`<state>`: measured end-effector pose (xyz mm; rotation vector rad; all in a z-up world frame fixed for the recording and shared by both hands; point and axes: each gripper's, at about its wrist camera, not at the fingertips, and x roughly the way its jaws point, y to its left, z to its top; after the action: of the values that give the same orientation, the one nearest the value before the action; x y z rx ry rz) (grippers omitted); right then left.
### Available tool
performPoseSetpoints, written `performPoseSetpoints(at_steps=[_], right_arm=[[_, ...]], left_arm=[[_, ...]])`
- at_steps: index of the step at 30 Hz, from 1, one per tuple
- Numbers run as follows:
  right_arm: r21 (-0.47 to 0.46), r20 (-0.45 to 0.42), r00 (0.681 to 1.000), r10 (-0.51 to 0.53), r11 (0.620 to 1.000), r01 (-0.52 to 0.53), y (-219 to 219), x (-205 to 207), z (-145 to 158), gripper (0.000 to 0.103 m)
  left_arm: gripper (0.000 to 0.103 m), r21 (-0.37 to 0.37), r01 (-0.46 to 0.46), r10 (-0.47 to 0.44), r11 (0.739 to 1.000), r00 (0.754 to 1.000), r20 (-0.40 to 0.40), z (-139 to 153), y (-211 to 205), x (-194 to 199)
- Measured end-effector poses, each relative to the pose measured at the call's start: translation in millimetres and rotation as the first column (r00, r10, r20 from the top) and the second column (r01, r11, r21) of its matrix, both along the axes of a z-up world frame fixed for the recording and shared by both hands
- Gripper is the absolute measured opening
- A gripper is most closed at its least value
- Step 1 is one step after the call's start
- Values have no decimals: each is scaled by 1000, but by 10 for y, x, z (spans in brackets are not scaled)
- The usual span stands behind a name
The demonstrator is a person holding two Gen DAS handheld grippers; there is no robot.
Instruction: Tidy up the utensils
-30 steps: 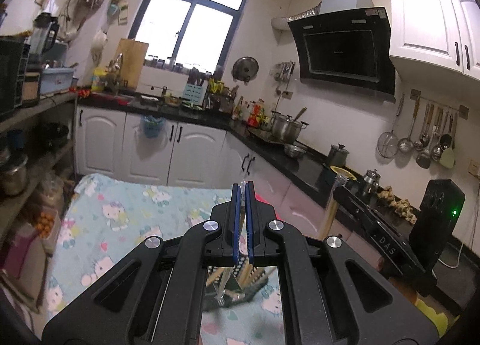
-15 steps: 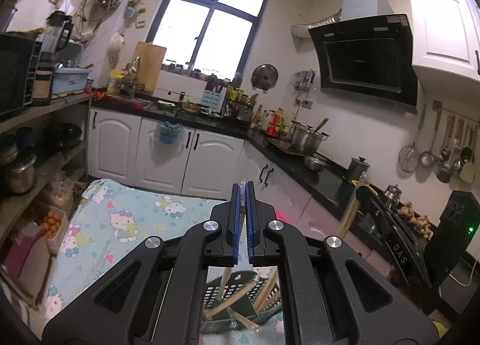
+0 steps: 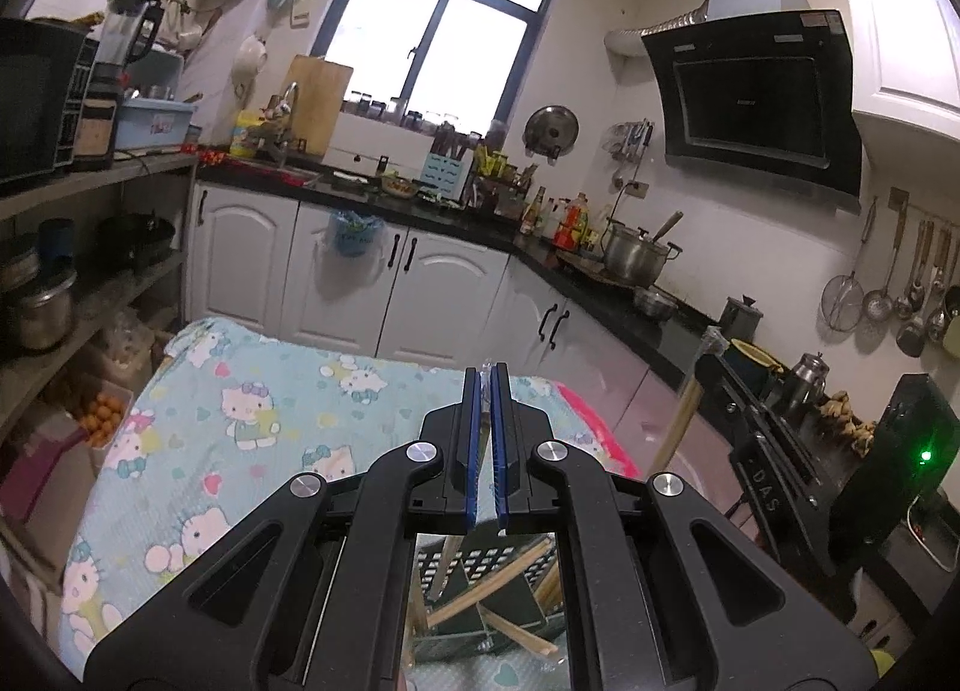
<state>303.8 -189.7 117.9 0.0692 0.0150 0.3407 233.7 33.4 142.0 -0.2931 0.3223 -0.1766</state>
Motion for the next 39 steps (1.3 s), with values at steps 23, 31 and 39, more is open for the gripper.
performPoseSetpoints(at_steps=[23, 31, 39], right_arm=[[54, -150, 988, 32, 998, -24, -38, 20, -506, 28], [69, -184, 979, 85, 995, -73, -190, -272, -446, 49], [51, -189, 972, 137, 990, -130, -265, -654, -351, 67]], left_arm=[[29, -5, 25, -26, 1000, 992, -123, -410, -4, 7], [70, 0, 7, -7, 1000, 994, -107, -293, 21, -218], [92, 31, -31, 34, 999, 994, -100, -229, 13, -500]])
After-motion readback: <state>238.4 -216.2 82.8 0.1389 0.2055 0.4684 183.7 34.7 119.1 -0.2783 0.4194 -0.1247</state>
